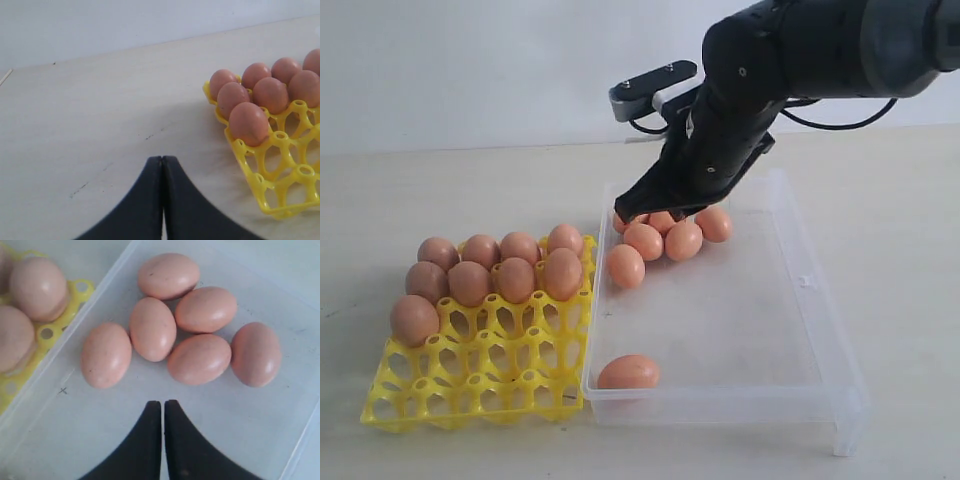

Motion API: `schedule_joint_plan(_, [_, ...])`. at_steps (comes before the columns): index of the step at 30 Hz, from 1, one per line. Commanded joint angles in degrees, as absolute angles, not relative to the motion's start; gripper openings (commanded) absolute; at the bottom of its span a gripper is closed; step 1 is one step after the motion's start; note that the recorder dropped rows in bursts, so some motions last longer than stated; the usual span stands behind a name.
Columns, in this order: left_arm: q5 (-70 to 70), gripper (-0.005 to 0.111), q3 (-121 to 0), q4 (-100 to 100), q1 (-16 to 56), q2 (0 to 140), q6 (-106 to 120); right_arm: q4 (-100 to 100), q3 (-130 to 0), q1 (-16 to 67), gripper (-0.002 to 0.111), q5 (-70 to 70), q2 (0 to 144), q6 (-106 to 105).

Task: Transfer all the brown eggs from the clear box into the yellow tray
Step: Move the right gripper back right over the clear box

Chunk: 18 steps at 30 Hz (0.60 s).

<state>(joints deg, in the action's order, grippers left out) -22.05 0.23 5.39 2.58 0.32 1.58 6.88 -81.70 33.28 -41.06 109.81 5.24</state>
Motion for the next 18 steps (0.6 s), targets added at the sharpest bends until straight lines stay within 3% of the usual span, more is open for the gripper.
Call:
schedule_joint_plan(1, [-21.69,0.000,0.00,5.22,2.86,0.00,1.24,1.61,-82.62,30.17,0.017,-38.35,113.22,1.63])
schedule_joint_plan(9, [-21.69,0.000,0.00,5.22,2.86,0.00,1.24,-0.51,-90.59,26.63,0.047,-40.83,120.57,1.48])
schedule_joint_plan(18, [-21.69,0.000,0.00,5.22,2.86,0.00,1.24,0.77,-99.16,24.80,0.049,-43.31,126.46,1.61])
